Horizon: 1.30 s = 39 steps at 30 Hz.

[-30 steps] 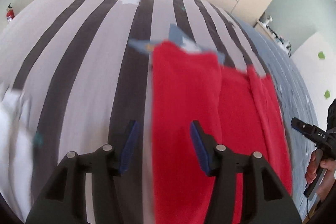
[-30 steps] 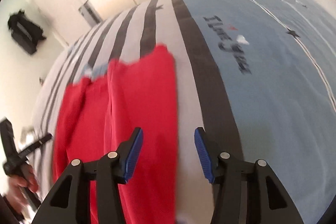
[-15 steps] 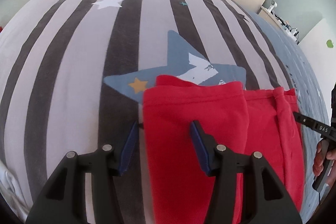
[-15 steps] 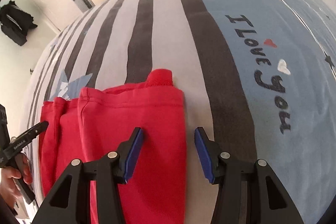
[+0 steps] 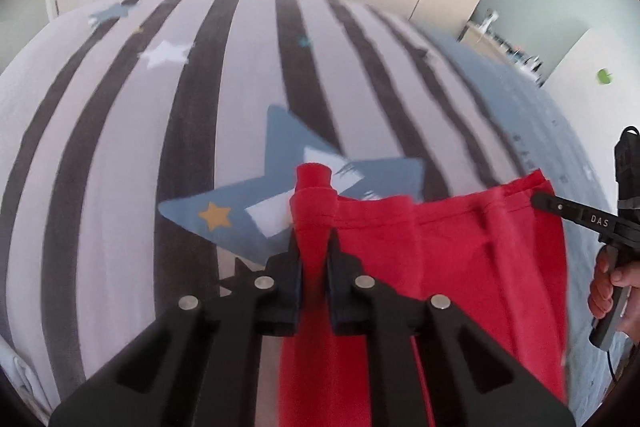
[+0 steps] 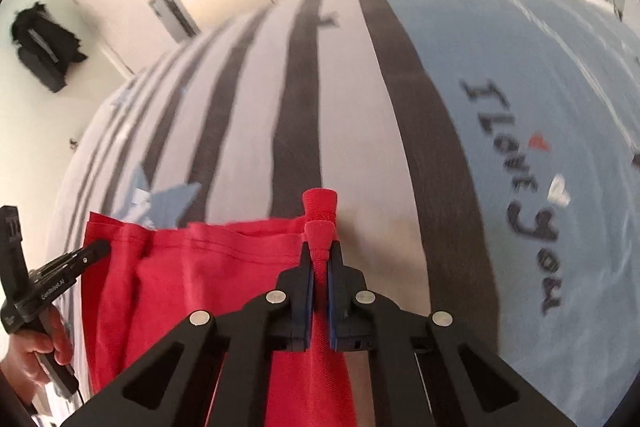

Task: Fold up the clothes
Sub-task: 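Lift the hem with both grippers and fold it toward the collar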

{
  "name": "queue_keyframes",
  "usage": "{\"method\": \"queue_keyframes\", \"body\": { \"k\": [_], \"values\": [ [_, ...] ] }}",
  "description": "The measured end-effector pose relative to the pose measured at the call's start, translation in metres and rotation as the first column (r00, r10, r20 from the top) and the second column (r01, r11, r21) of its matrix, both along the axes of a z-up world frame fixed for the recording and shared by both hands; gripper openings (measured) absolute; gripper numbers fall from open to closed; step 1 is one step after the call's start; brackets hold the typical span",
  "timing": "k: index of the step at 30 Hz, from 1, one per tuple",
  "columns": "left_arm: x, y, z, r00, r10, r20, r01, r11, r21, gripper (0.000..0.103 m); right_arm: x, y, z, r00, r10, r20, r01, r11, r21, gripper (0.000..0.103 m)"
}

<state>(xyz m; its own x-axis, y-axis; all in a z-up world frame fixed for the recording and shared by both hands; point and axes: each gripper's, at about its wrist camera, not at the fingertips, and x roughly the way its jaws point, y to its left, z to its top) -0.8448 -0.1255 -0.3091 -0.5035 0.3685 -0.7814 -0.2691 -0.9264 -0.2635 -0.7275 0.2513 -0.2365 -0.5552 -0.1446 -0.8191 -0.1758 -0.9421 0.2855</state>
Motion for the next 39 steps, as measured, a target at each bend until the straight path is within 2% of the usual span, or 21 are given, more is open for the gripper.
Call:
{"method": "queue_keyframes", "body": {
  "k": [4,7,11,13,16,20,24,29,35,37,39],
  "values": [
    [0.034,-0.015,0.036,0.995,-0.051,-0.081,0.055,0.997,0.053,0.007,0.04,-0.006,0.044,0.992,0.056,-0.117,-0.058,0.998,-0.015,0.004],
    [0.085,-0.022,0.066,0.98,-0.104,-0.167,0.115,0.992,0.054,0.007,0.09,-0.019,0.079,0.967,0.135,-0.215,-0.135,0.991,0.017,0.005],
    [0.167,-0.035,0.098,0.973,-0.111,-0.202,0.133,0.986,0.099,0.007,0.15,-0.033,0.096,0.949,0.204,-0.243,-0.203,0.979,0.027,0.005],
    [0.207,-0.044,0.098,0.979,-0.101,-0.178,0.123,0.986,0.115,0.007,0.178,-0.041,0.103,0.941,0.232,-0.246,-0.233,0.972,0.027,0.005],
    [0.27,-0.051,0.084,0.988,-0.103,-0.113,0.114,0.988,0.1,0.007,0.228,-0.054,0.101,0.938,0.271,-0.215,-0.269,0.962,0.038,0.005],
    [0.329,-0.056,0.042,0.995,-0.096,0.014,0.095,0.994,0.057,0.007,0.293,-0.074,0.068,0.94,0.319,-0.123,-0.318,0.948,0.025,0.005],
    [0.356,-0.059,0.011,0.992,-0.072,0.108,0.068,0.997,0.042,0.007,0.326,-0.081,0.037,0.947,0.319,-0.021,-0.319,0.948,-0.006,0.005],
    [0.37,-0.06,0.017,0.986,-0.094,0.139,0.091,0.995,0.032,0.01,0.364,-0.087,-0.002,0.943,0.315,0.107,-0.313,0.949,-0.044,0.008],
    [0.389,-0.057,0.015,0.969,-0.131,0.212,0.144,0.988,-0.05,0.013,0.389,-0.084,0.008,0.951,0.27,0.149,-0.272,0.962,-0.01,0.01],
    [0.391,-0.055,0.023,0.972,-0.134,0.195,0.149,0.986,-0.068,0.015,0.395,-0.084,0.013,0.954,0.255,0.157,-0.259,0.966,0.007,0.018],
    [0.389,-0.05,0.035,0.979,-0.136,0.153,0.15,0.985,-0.084,0.02,0.392,-0.09,0.026,0.96,0.255,0.117,-0.262,0.964,0.045,0.029]
  ]
}}
